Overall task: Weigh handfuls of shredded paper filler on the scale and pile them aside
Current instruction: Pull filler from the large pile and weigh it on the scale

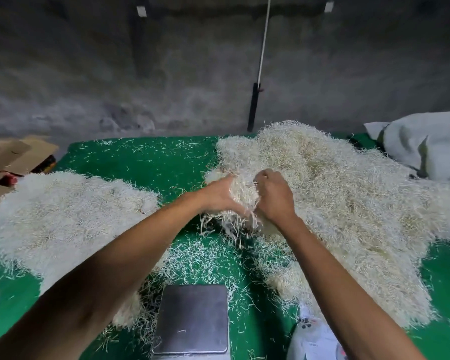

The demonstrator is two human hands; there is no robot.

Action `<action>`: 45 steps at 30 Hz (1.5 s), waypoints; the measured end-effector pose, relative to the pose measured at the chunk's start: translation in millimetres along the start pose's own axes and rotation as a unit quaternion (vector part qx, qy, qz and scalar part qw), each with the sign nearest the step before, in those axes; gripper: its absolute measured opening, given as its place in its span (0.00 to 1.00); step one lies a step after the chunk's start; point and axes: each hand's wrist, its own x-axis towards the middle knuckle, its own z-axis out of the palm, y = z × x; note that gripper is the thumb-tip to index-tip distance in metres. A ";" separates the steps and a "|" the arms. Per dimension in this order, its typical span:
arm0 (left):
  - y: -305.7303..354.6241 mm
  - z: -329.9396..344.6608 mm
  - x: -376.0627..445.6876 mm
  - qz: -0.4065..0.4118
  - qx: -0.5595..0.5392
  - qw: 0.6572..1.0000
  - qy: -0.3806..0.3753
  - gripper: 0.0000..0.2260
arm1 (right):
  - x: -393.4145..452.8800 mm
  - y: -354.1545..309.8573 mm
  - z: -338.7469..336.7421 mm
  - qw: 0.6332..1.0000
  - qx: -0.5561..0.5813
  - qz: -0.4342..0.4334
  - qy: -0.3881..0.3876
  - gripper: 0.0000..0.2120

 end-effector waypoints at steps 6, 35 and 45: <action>-3.0 -80.4 8.7 0.013 0.321 0.897 0.302 0.29 | -65.0 60.7 48.2 0.980 -0.117 0.078 -0.138 0.09; -74.5 14.7 -136.9 -0.111 -0.534 0.837 -0.043 0.25 | -68.5 -108.6 7.4 0.811 0.470 0.190 -0.294 0.25; -153.2 91.2 -194.6 -0.243 -0.452 0.850 0.121 0.25 | -149.3 -100.2 60.2 0.929 0.211 0.136 -0.273 0.05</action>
